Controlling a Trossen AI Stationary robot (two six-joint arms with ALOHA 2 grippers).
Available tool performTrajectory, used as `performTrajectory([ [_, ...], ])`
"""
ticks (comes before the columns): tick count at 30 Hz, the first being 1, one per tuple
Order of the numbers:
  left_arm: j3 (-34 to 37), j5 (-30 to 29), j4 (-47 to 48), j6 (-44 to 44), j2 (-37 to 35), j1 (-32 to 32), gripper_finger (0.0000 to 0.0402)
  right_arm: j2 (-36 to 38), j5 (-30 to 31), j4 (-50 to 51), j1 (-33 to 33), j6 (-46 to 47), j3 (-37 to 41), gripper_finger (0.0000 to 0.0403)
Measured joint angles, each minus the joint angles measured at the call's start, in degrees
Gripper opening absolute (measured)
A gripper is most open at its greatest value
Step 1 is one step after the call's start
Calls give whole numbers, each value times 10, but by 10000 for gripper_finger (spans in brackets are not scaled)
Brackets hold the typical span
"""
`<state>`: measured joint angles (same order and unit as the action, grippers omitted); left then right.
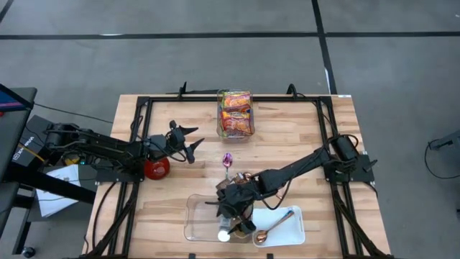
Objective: Pick & Place Food Item
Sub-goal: Put the gold spoon into the white bin
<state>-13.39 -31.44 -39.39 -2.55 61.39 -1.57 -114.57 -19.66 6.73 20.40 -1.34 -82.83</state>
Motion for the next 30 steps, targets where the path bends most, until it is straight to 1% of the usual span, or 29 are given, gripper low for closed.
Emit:
performTrajectory([
  [4,0,0,0,2,0,0,237,22,6,12,-4,1,-2,342],
  [6,0,0,0,2,0,0,237,37,13,36,-7,0,-2,335],
  [11,0,0,0,4,0,0,237,79,44,77,-10,-3,-2,325],
  [18,0,4,10,19,0,2,237,136,131,181,-10,-17,-2,324],
  [22,0,4,15,29,0,12,237,162,181,236,-10,-7,1,324],
  [26,0,5,26,38,2,29,237,191,239,277,-10,13,30,324],
  [30,0,5,37,45,2,38,237,239,300,292,-13,44,95,324],
])
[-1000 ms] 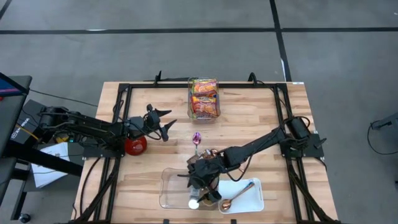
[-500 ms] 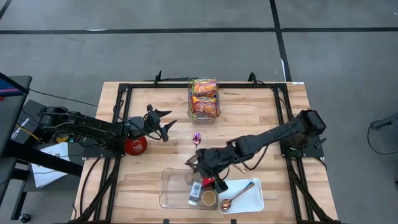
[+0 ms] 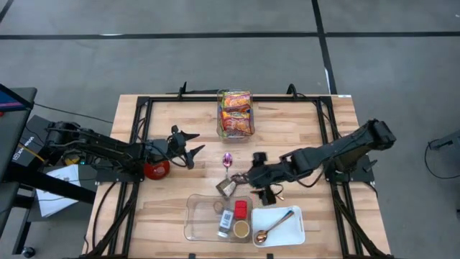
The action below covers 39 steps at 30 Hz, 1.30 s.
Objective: Pick & Place Food Item
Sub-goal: Put the gold spoon into the white bin
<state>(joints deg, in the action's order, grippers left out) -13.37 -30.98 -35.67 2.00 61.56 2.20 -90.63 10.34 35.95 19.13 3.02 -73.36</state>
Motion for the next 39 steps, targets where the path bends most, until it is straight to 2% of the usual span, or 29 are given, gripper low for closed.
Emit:
performTrajectory([
  [6,0,0,2,13,0,1,237,108,52,-70,-7,48,140,324],
  [12,0,-3,-7,13,-1,-3,237,220,52,-234,-23,65,303,324],
  [16,0,-6,-22,10,-1,-22,237,259,41,-337,-42,59,396,324],
  [22,0,-7,-26,9,-1,-51,237,253,-43,-483,-79,42,476,324],
  [29,0,-7,-30,9,-1,-72,237,209,-63,-486,-88,69,490,324],
  [39,0,-7,-30,9,-1,-73,237,115,-78,-523,-76,219,496,307],
])
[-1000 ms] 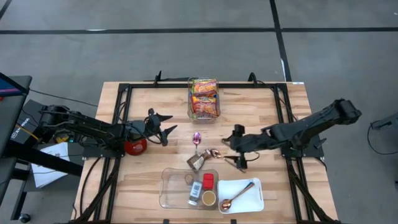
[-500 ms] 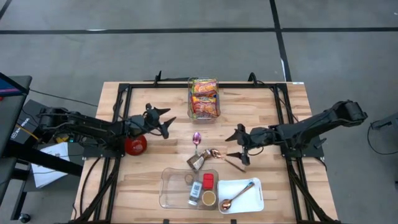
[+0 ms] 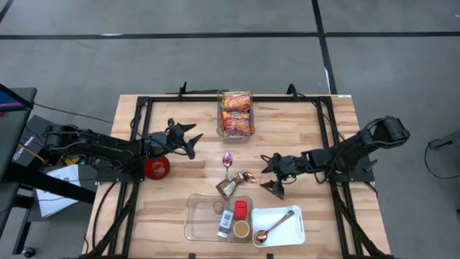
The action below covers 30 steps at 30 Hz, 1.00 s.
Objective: Pick & Place Food Item
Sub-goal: Put the gold spoon into the white bin
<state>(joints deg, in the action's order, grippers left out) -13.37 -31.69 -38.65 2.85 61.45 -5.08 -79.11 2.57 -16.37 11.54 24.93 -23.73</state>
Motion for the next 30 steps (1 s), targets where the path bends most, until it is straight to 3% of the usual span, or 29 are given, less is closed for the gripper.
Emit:
performTrajectory([
  [10,0,2,3,-9,0,3,237,-77,25,-2,51,81,-32,286],
  [16,0,5,3,-9,0,10,237,-121,90,55,73,88,-66,282],
  [30,0,5,-3,-9,0,10,237,-120,229,195,102,122,-90,281],
])
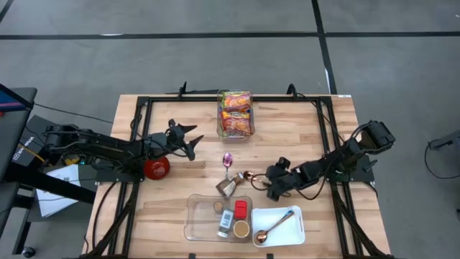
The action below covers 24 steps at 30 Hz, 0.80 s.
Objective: Pick & Place Food Item
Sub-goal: Put the gold spoon into the white bin
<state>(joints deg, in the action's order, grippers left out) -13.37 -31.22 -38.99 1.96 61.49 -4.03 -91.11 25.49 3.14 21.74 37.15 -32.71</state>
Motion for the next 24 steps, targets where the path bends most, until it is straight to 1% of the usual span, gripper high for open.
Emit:
performTrajectory([
  [5,0,0,-2,0,0,0,237,0,15,2,-6,-14,0,281],
  [13,0,0,-5,0,0,0,237,-2,16,-49,-5,-85,2,281],
  [24,0,0,-5,0,0,0,237,-2,-7,-52,-3,-74,2,281],
])
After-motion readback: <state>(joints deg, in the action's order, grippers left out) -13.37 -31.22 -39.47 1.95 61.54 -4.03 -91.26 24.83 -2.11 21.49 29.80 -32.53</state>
